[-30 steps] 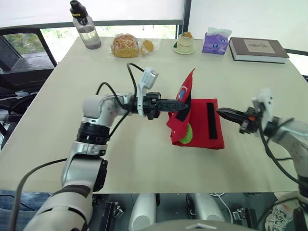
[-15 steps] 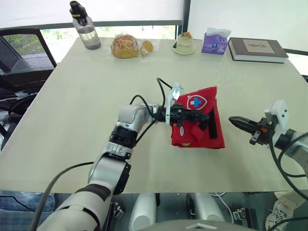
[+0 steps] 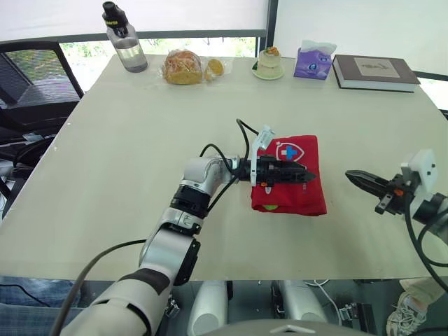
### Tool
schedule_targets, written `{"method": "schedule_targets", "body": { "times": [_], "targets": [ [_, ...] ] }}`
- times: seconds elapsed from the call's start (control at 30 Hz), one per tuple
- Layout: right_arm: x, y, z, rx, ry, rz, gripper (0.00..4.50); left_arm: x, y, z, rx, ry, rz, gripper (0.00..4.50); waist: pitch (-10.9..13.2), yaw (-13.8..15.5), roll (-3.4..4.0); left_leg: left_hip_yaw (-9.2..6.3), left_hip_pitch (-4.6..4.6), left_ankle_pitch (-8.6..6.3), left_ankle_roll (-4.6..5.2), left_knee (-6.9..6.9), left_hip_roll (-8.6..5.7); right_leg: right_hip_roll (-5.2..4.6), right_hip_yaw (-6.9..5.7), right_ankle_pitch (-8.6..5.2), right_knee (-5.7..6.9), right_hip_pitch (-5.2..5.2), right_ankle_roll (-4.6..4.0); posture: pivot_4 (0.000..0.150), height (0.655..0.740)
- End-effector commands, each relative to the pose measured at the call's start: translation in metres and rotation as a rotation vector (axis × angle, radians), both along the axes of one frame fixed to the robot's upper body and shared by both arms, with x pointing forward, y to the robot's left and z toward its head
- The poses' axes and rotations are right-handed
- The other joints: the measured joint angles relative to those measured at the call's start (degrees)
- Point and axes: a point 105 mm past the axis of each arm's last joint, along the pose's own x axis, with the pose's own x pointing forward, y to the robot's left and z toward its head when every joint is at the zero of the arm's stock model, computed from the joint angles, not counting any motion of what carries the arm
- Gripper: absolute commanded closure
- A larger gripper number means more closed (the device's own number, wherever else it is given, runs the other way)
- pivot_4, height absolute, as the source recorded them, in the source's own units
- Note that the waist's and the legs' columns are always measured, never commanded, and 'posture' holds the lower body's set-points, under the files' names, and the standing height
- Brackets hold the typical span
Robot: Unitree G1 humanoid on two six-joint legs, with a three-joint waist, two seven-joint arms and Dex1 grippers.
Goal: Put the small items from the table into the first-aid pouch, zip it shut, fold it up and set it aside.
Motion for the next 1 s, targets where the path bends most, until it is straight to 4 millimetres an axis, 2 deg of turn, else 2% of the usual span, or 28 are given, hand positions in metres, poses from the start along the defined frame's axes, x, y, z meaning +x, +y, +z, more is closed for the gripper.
{"method": "schedule_targets", "body": {
  "times": [0.03, 0.27, 0.33, 0.4, 0.5, 0.57, 0.6, 0.67, 0.8, 0.83, 0.87, 0.93, 1.0],
  "targets": [
    [-0.009, -0.011, 0.015, -0.023, -0.091, 0.005, 4.50, -0.002, -0.004, -0.002, 0.019, -0.060, 0.011, 0.06, 0.00, 0.02, 0.00, 0.00, 0.00, 0.00, 0.00, 0.00, -0.01, 0.00, 0.00, 0.00, 0.00, 0.00, 0.00, 0.150, 0.7400],
    [-0.030, -0.032, 0.007, -0.008, -0.077, 0.011, 4.50, -0.006, -0.012, -0.009, 0.087, -0.166, 0.003, 0.06, -0.02, 0.12, 0.04, -0.03, 0.08, 0.00, 0.00, 0.00, -0.01, 0.01, 0.00, 0.00, -0.08, 0.11, 0.00, 0.150, 0.7400],
    [-0.036, -0.038, 0.002, 0.000, -0.057, -0.007, 3.95, -0.008, -0.014, -0.009, 0.094, -0.175, -0.017, 0.00, -0.04, 0.15, 0.06, -0.12, 0.11, 0.00, 0.00, -0.01, -0.04, 0.04, -0.02, 0.00, -0.18, 0.22, 0.00, 0.150, 0.7400],
    [-0.041, -0.042, -0.002, 0.009, -0.048, -0.015, 3.19, -0.010, -0.015, -0.008, 0.104, -0.192, -0.036, 0.00, -0.05, 0.11, 0.08, -0.24, 0.13, 0.00, 0.00, -0.01, -0.05, 0.06, -0.07, -0.02, -0.31, 0.34, 0.03, 0.150, 0.7400],
    [-0.045, -0.043, -0.005, 0.016, -0.048, -0.019, 1.54, -0.012, -0.015, -0.008, 0.106, -0.207, -0.051, 0.00, -0.06, 0.01, 0.10, -0.32, 0.16, 0.00, 0.00, 0.00, -0.08, 0.07, -0.09, -0.03, -0.39, 0.44, 0.04, 0.150, 0.7400],
    [-0.046, -0.043, -0.007, 0.021, -0.048, -0.021, 0.60, -0.013, -0.016, -0.005, 0.094, -0.206, -0.058, 0.00, -0.07, 0.00, 0.12, -0.35, 0.16, 0.00, 0.00, 0.00, -0.08, 0.06, -0.11, -0.05, -0.39, 0.45, 0.06, 0.150, 0.7400],
    [-0.046, -0.043, -0.008, 0.023, -0.046, -0.022, 0.02, -0.012, -0.017, -0.004, 0.087, -0.200, -0.054, 0.27, -0.07, 0.03, 0.12, -0.37, 0.16, 0.00, 0.00, -0.01, -0.08, 0.06, -0.13, -0.05, -0.39, 0.45, 0.07, 0.150, 0.7400],
    [-0.047, -0.042, -0.010, 0.027, -0.046, -0.020, 0.00, -0.013, -0.017, -0.003, 0.079, -0.196, -0.061, 0.86, -0.06, 0.06, 0.12, -0.41, 0.14, 0.00, 0.00, 0.00, -0.09, 0.06, -0.18, -0.05, -0.40, 0.46, 0.07, 0.150, 0.7400],
    [-0.048, -0.042, -0.010, 0.034, -0.050, -0.018, 0.00, -0.015, -0.016, -0.003, 0.084, -0.202, -0.070, 2.94, -0.06, 0.00, 0.12, -0.43, 0.13, 0.00, 0.00, -0.01, -0.10, 0.06, -0.20, -0.05, -0.40, 0.46, 0.07, 0.150, 0.7400],
    [-0.048, -0.043, -0.010, 0.031, -0.052, -0.018, 0.00, -0.015, -0.015, -0.003, 0.084, -0.204, -0.072, 3.22, -0.06, 0.00, 0.12, -0.43, 0.13, 0.00, 0.00, -0.01, -0.10, 0.06, -0.20, -0.05, -0.40, 0.46, 0.07, 0.150, 0.7400],
    [-0.048, -0.043, -0.011, 0.029, -0.050, -0.018, 0.00, -0.015, -0.015, -0.002, 0.083, -0.205, -0.075, 3.80, -0.06, 0.01, 0.12, -0.43, 0.13, 0.00, 0.00, -0.01, -0.10, 0.06, -0.20, -0.06, -0.40, 0.46, 0.07, 0.150, 0.7400],
    [-0.048, -0.044, -0.012, 0.023, -0.046, -0.016, 0.00, -0.017, -0.015, 0.001, 0.076, -0.219, -0.089, 4.48, -0.06, 0.01, 0.12, -0.44, 0.13, 0.00, 0.00, -0.01, -0.10, 0.05, -0.21, -0.05, -0.40, 0.46, 0.07, 0.150, 0.7400],
    [-0.048, -0.043, -0.012, 0.022, -0.045, -0.013, 0.00, -0.019, -0.015, 0.006, 0.072, -0.260, -0.100, 4.48, -0.06, 0.00, 0.12, -0.44, 0.13, 0.00, 0.00, -0.01, -0.10, 0.06, -0.21, -0.05, -0.40, 0.46, 0.06, 0.150, 0.7400]
  ]
}}
